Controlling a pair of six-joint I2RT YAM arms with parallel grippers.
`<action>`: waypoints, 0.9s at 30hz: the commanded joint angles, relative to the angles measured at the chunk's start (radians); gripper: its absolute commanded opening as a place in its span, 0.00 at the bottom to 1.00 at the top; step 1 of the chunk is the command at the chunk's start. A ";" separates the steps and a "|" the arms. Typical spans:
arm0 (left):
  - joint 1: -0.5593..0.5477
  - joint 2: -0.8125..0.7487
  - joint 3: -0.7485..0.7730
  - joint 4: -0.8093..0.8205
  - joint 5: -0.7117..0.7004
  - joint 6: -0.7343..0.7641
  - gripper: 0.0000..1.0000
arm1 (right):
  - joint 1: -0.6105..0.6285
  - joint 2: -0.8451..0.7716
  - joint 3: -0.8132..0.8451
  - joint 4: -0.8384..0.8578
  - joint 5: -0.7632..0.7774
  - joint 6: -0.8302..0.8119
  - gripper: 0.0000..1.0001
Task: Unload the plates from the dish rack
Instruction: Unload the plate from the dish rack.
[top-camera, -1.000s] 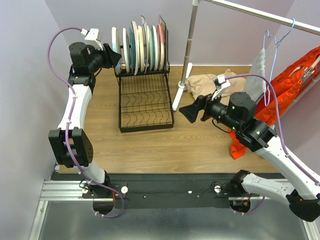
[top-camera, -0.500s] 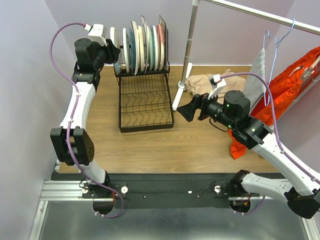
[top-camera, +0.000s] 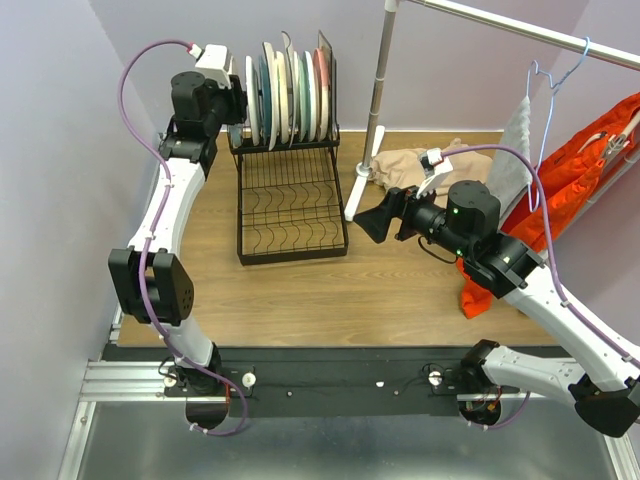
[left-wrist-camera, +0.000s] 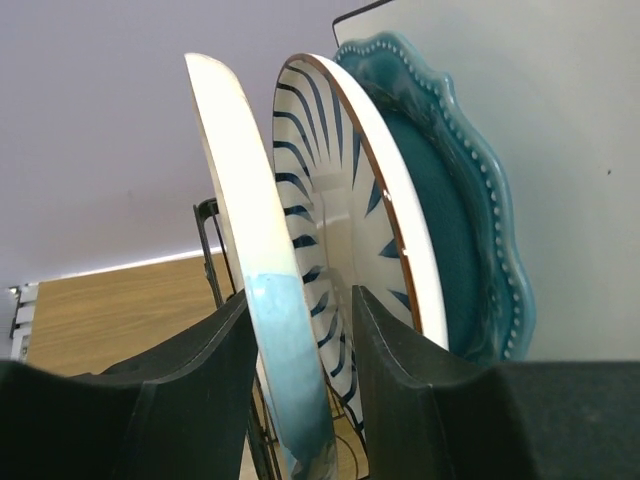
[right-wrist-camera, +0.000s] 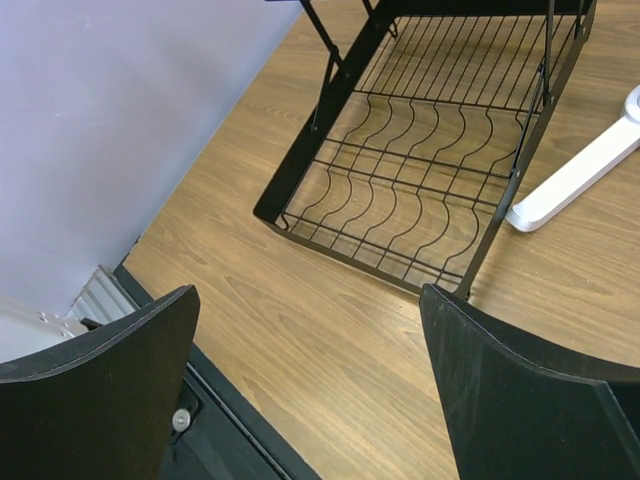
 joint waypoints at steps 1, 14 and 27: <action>-0.031 0.010 0.060 -0.041 -0.146 0.033 0.48 | -0.001 0.004 0.020 -0.004 0.017 0.015 1.00; -0.059 0.043 0.149 -0.124 -0.259 0.057 0.36 | -0.001 -0.021 0.027 -0.004 0.017 0.014 1.00; -0.082 0.089 0.244 -0.205 -0.290 0.076 0.00 | -0.001 -0.038 0.030 -0.004 0.016 0.020 1.00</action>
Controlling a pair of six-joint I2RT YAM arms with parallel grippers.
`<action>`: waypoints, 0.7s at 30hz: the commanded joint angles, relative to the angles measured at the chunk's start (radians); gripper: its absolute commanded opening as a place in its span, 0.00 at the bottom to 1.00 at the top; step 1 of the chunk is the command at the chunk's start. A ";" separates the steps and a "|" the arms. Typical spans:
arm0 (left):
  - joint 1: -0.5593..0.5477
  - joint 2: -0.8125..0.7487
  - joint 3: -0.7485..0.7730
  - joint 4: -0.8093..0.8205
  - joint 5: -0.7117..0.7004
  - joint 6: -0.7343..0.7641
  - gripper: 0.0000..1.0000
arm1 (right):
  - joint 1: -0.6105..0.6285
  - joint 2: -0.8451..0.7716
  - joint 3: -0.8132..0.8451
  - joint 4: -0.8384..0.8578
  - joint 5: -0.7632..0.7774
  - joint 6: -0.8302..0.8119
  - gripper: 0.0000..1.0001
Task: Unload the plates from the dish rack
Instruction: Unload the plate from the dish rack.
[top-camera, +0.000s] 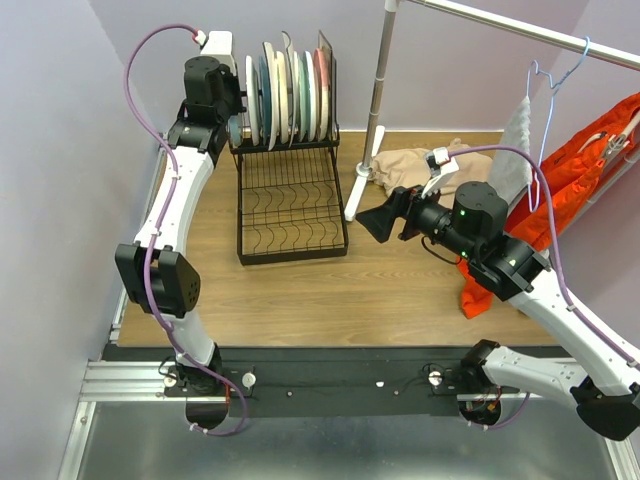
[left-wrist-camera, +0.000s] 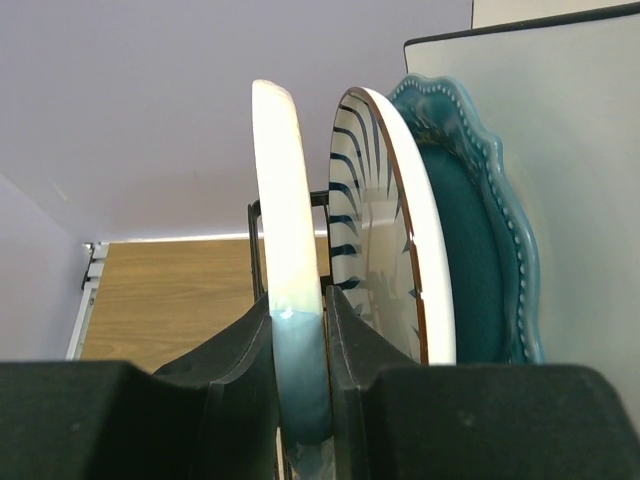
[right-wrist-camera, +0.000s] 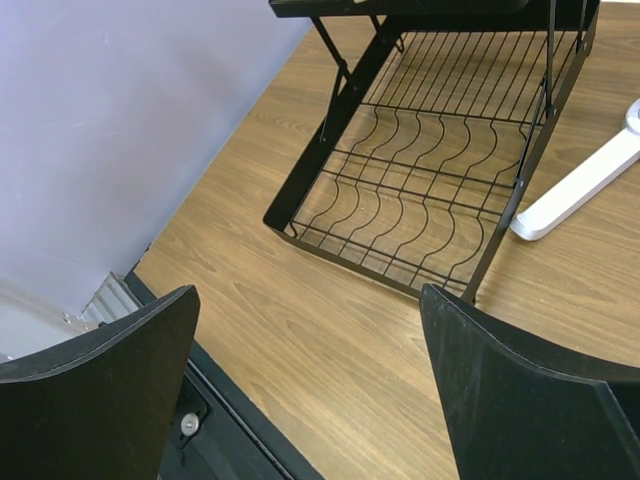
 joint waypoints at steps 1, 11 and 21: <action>-0.008 0.027 0.057 -0.027 -0.010 0.060 0.00 | -0.001 -0.013 0.025 -0.004 0.014 0.013 1.00; -0.017 0.050 0.131 -0.060 -0.018 0.060 0.00 | -0.001 -0.015 0.033 -0.003 0.021 0.013 1.00; -0.055 0.084 0.272 -0.120 -0.094 0.081 0.00 | -0.001 -0.013 0.033 -0.003 0.024 0.016 1.00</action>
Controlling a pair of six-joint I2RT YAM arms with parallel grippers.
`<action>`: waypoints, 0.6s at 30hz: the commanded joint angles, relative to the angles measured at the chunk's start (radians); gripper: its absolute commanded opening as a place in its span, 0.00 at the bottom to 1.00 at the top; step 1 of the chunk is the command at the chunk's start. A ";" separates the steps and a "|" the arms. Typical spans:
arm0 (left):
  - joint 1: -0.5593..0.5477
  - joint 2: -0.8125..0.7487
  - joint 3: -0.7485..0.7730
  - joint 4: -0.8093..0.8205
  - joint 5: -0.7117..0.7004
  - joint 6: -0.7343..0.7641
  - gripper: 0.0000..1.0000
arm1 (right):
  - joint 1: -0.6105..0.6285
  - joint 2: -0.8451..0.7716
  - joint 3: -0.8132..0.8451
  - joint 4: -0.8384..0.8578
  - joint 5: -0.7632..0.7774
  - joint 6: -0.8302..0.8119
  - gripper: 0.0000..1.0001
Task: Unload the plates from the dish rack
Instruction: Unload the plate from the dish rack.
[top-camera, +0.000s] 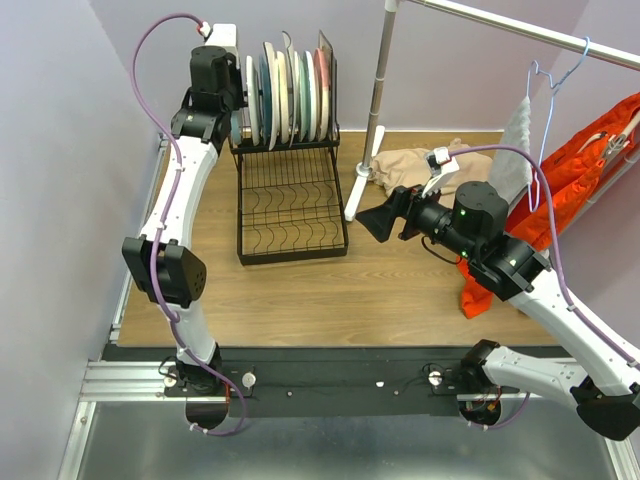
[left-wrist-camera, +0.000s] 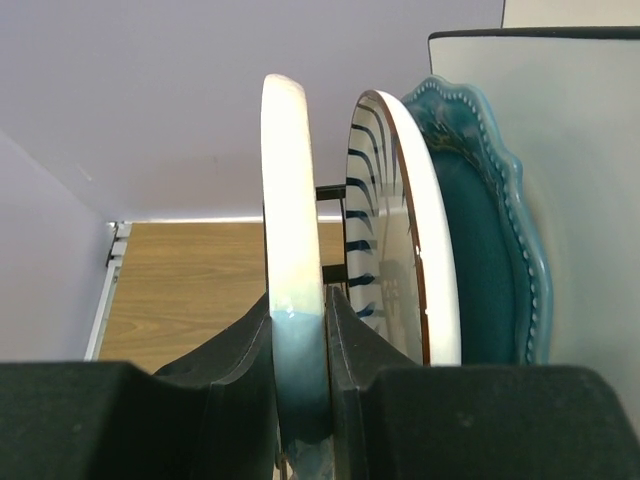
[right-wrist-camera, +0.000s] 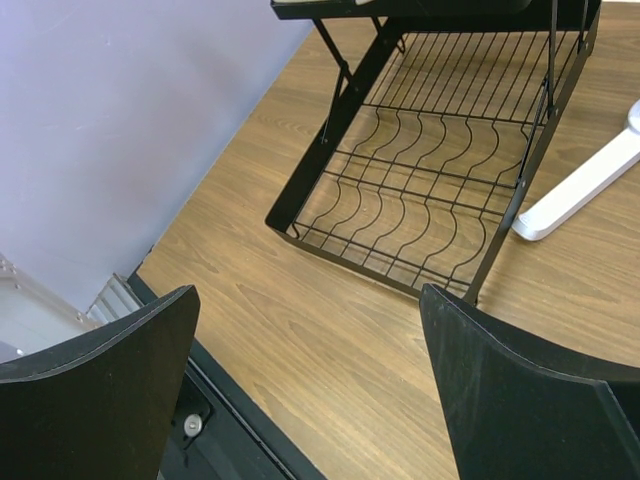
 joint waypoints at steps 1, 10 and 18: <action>-0.038 0.010 0.119 0.029 -0.030 0.073 0.00 | -0.001 -0.013 0.030 -0.004 0.023 0.011 1.00; -0.066 0.009 0.172 0.018 -0.079 0.114 0.00 | -0.001 -0.015 0.031 -0.003 0.023 0.015 1.00; -0.092 0.007 0.181 0.050 -0.143 0.182 0.00 | -0.002 -0.013 0.028 -0.003 0.026 0.018 1.00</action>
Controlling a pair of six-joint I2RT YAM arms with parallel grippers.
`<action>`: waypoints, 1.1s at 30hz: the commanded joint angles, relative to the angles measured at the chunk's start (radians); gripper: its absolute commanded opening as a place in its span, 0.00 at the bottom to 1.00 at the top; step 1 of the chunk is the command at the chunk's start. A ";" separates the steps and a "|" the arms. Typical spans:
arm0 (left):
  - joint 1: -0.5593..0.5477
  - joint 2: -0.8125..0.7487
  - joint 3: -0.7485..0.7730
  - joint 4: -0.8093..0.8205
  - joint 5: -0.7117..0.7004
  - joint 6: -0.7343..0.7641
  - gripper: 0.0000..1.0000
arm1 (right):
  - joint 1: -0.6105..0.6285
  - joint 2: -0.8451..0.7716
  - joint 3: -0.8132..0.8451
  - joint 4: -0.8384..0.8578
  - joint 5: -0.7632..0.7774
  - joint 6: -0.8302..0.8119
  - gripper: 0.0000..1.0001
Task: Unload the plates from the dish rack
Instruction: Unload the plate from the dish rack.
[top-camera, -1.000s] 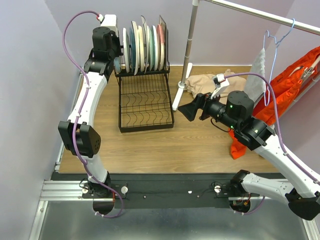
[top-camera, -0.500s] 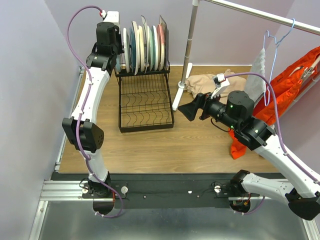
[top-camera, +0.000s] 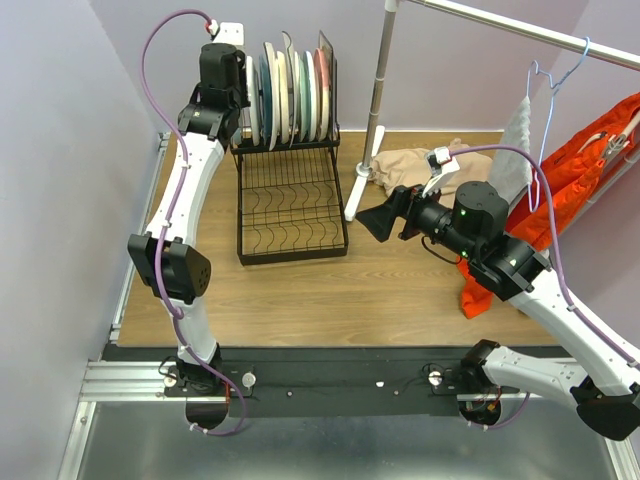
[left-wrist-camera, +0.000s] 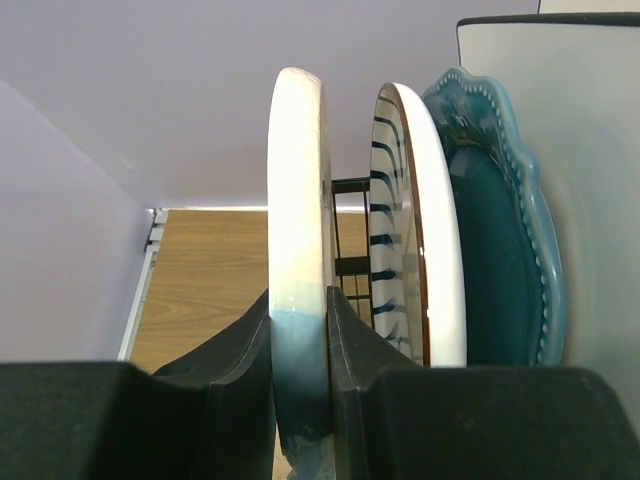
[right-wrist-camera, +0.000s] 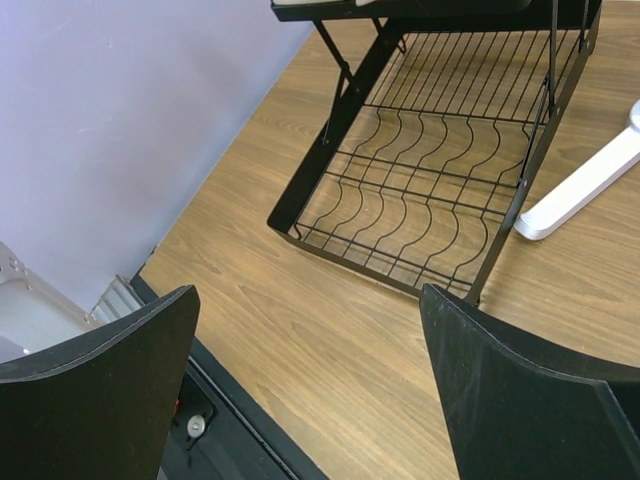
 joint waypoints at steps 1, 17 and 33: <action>-0.057 -0.038 0.088 0.137 -0.028 0.150 0.00 | -0.001 -0.013 0.030 -0.003 0.025 0.010 1.00; -0.091 -0.050 0.114 0.166 -0.059 0.191 0.00 | 0.001 0.004 0.036 -0.003 0.030 0.004 1.00; -0.105 -0.068 0.145 0.197 -0.113 0.234 0.00 | -0.001 0.001 0.038 -0.003 0.034 0.005 1.00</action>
